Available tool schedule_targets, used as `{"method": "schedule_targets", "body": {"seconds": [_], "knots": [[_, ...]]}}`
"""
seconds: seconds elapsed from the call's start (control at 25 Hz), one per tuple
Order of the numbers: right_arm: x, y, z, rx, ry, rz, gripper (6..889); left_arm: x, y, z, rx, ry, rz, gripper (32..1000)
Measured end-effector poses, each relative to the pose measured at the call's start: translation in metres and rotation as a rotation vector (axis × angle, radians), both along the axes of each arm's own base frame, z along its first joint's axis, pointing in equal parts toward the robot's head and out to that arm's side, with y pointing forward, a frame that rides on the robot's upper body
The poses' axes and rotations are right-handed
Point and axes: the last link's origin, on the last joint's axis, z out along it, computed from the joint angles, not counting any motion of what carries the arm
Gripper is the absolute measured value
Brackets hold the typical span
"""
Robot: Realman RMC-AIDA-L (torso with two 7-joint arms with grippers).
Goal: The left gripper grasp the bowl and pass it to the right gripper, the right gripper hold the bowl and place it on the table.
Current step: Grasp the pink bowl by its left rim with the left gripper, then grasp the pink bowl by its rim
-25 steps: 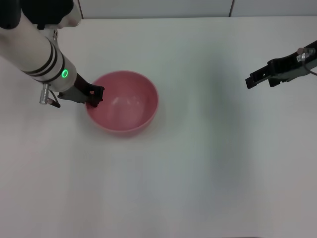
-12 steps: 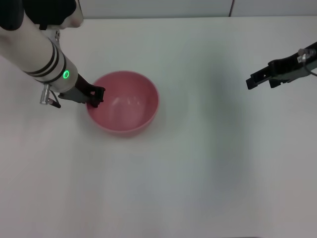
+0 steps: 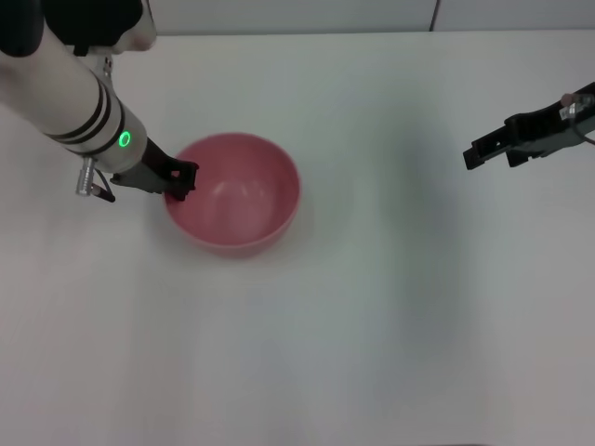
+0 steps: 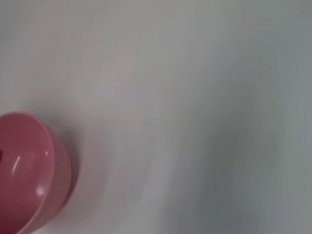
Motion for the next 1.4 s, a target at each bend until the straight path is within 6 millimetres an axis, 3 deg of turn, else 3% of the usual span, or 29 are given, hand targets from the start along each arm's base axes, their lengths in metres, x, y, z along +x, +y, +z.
{"method": "schedule_targets", "body": {"seconds": [0.92,1.4], "knots": [[0.003,-0.001,0.003,0.007,0.002,-0.007,738,0.038,-0.007,0.009,-0.041,-0.060,-0.090,66],[-0.022,0.004,0.008,0.002,0.140,0.017,738,0.054,-0.010,0.007,-0.061,-0.045,-0.125,65]]}}
